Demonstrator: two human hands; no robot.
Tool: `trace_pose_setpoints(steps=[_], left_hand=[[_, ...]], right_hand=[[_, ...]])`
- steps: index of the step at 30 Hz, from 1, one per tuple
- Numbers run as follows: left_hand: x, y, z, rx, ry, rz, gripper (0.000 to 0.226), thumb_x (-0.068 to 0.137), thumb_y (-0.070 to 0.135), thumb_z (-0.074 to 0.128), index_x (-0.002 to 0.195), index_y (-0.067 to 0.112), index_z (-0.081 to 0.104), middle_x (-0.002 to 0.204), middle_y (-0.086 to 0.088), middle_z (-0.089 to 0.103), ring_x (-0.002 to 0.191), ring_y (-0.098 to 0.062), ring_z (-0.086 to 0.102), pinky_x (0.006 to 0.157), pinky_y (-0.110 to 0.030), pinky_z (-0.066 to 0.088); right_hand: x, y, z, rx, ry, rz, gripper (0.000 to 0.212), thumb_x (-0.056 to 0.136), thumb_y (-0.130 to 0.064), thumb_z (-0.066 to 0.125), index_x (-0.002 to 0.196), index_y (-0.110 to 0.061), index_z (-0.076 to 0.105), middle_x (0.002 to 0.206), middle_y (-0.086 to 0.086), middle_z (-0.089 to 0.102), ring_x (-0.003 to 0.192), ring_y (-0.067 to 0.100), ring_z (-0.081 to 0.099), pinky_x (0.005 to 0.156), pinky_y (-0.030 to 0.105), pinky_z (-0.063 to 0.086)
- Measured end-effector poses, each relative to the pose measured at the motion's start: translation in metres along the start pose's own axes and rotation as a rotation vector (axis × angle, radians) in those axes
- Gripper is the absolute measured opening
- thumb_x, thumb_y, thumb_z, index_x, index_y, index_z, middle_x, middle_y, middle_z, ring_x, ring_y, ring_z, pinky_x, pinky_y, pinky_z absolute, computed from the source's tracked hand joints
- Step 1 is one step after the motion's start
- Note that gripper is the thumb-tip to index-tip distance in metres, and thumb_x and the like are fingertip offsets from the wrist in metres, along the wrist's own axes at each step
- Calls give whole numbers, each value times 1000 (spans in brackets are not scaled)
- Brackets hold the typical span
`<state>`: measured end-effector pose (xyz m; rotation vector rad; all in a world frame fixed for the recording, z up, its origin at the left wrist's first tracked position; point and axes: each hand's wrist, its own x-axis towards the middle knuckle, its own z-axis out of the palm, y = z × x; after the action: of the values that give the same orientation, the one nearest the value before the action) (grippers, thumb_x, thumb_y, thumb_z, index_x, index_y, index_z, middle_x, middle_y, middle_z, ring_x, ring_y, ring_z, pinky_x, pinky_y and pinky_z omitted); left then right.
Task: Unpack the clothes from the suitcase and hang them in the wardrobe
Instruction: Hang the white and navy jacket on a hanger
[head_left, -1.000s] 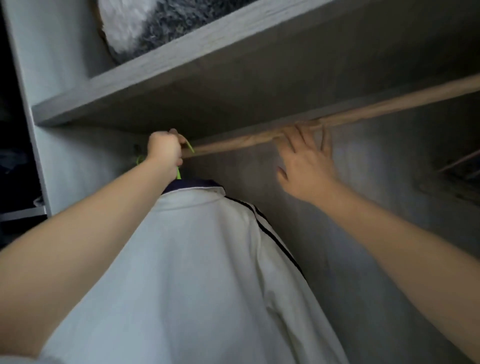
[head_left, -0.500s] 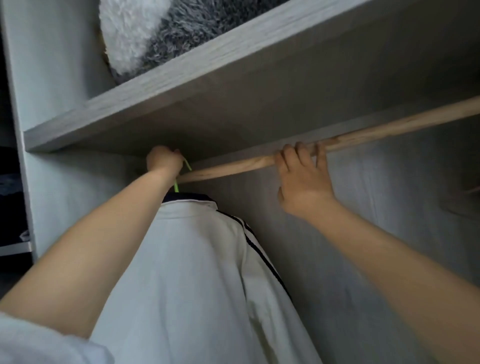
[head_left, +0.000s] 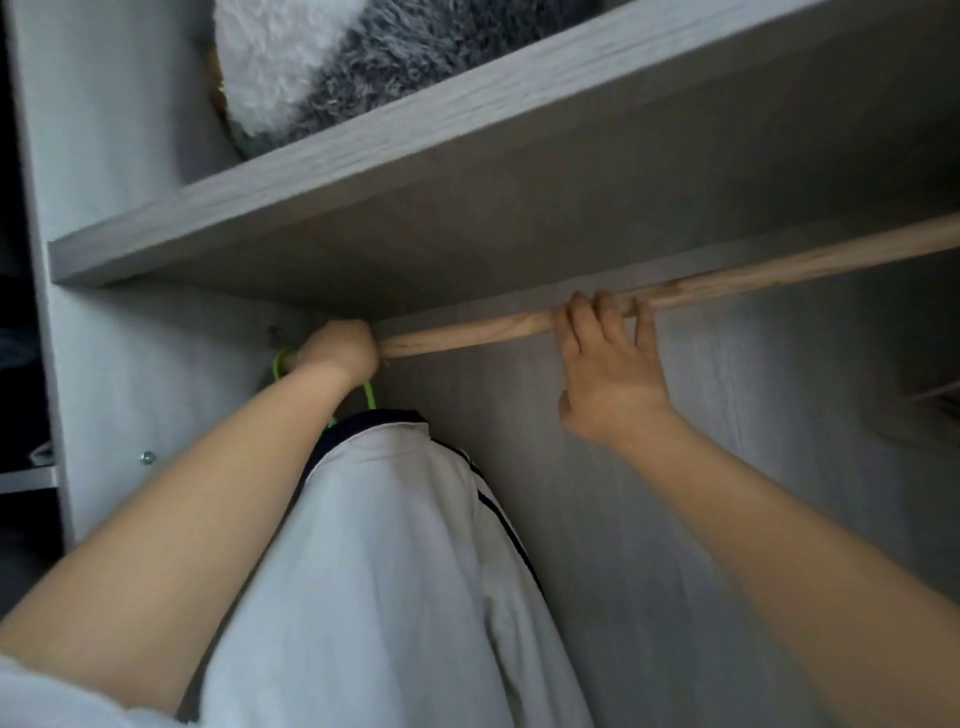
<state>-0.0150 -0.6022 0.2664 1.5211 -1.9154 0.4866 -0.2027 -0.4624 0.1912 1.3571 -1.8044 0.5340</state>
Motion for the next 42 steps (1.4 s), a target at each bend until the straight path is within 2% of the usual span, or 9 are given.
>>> trace_pose_setpoints(steps=[3,6,10,12,15,20,25,30,42], left_hand=[[-16,-13,6,-47,-5,17,36,95,19,40,127,2,42,129,-24,51,118,-37,50,94,-40,42],[-46,-36,10,-76,-27,74,40,96,28,41,124,-1,41,126,-27,51,117,-40,49,91,-40,42],[-94,-63,3,-75,-76,65,35,97,30,37,112,2,52,122,-24,56,113,-38,52,90,-38,44],[-124,-66,-10,-49,-69,65,34,97,27,38,116,3,54,124,-23,56,114,-36,52,89,-36,42],[-170,-66,-31,50,-53,53,37,95,24,41,127,6,47,128,-24,50,118,-37,48,92,-38,40],[-253,-74,-57,158,-96,-11,33,94,23,43,120,6,53,123,-18,47,114,-35,48,87,-38,43],[-374,-84,-90,219,-171,-141,30,91,21,45,110,1,57,116,-20,51,111,-36,48,91,-41,44],[-508,-89,-135,305,-301,-332,34,93,21,43,117,1,56,122,-21,47,115,-35,45,91,-40,43],[-791,-188,-204,402,-639,-781,36,95,24,40,125,7,50,127,-16,45,119,-32,43,91,-38,40]], right_hand=[[-3,0,-6,13,-56,4,87,85,-31,53,146,-6,-5,153,9,-1,142,28,-3,113,53,-4],[-9,3,-12,162,-97,28,81,85,-29,56,147,-11,7,155,4,-2,143,23,-6,114,48,-1],[-29,-16,-9,325,-67,31,61,85,-22,54,140,-8,30,151,7,19,141,21,11,113,43,13],[-46,-35,-10,419,-111,-4,53,86,-19,53,136,-7,37,148,9,25,139,23,16,112,41,18],[-77,-59,-19,569,-187,-90,49,88,-17,50,135,-8,40,150,8,24,140,24,15,113,40,19],[-138,-82,-50,608,-231,-267,50,90,-21,48,136,-8,36,147,8,27,139,24,18,112,38,20],[-218,-100,-90,725,-347,-411,49,89,-18,46,137,-10,36,148,6,26,136,27,23,108,39,23],[-306,-137,-145,841,-445,-583,46,89,-16,47,134,-8,41,142,8,35,131,28,31,105,38,29],[-529,-281,-239,1059,-687,-1051,46,90,-17,48,134,-8,42,140,12,41,129,27,36,103,34,32]])
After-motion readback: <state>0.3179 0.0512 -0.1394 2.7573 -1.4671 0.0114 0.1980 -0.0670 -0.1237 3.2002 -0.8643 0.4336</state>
